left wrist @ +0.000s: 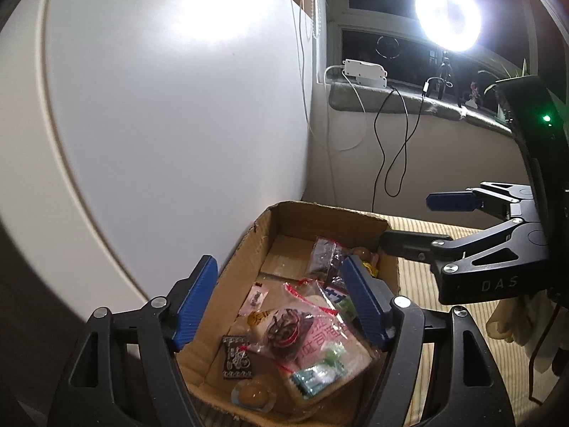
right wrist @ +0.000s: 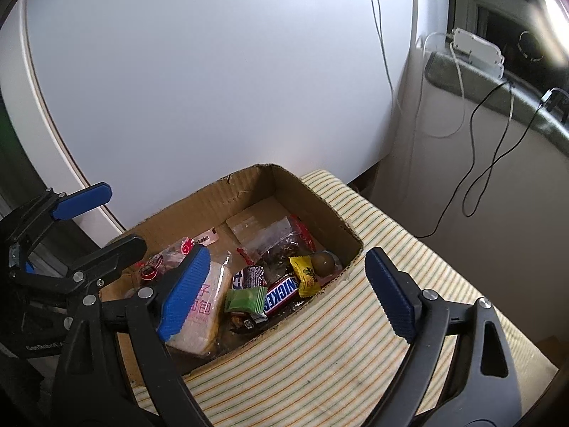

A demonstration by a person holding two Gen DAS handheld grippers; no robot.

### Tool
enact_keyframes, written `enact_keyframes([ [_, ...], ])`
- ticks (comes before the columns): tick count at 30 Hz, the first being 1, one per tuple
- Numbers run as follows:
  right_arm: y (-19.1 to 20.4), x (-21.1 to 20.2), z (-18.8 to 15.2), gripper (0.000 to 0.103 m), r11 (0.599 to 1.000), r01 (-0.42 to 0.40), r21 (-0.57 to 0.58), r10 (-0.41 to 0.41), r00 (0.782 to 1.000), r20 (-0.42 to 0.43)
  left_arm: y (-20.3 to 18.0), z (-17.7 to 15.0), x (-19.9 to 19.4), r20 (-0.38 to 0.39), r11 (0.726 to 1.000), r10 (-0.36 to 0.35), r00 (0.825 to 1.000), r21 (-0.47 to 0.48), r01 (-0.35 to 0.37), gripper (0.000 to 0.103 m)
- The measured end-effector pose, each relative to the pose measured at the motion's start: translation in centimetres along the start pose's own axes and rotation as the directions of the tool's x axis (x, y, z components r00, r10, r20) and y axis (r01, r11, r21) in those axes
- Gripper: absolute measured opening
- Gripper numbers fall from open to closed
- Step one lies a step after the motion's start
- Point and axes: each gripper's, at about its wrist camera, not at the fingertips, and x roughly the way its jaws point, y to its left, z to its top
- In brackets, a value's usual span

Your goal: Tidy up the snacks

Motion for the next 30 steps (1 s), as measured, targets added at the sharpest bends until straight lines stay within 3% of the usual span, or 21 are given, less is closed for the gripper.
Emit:
enact_keyframes([
  [3,0.7,-1.4,-0.2,0.092,1.000,0.024,-0.003,-0.024,0.999,0.027,0.1,-0.3,-1.0,0.015,1.000,0.004,1.000,-0.007,-0.004,0.077],
  [7,1.7,-3.7,-0.8,0.103,0.997,0.076,-0.012,-0.074,0.993,0.088,-0.1,-0.7,-2.8,0.043,1.000,0.003,0.999,-0.010,-0.003,0.079],
  [14,3.0,-7.6,-2.3,0.103,0.989,0.148,-0.014,-0.144,0.976,0.165,-0.4,-2.2,-5.7,0.073,0.999,-0.021,0.997,-0.028,0.023,0.082],
  [23,4.3,-10.6,-5.3,0.103,0.976,0.217,0.003,-0.213,0.955,0.204,-0.9,-4.1,-8.0,0.092,0.998,-0.010,0.996,-0.055,0.015,0.083],
  [30,4.7,-11.1,-7.7,0.103,0.975,0.222,0.001,-0.218,0.958,0.187,-1.0,-6.1,-9.1,0.081,0.996,-0.005,0.997,-0.084,0.011,0.083],
])
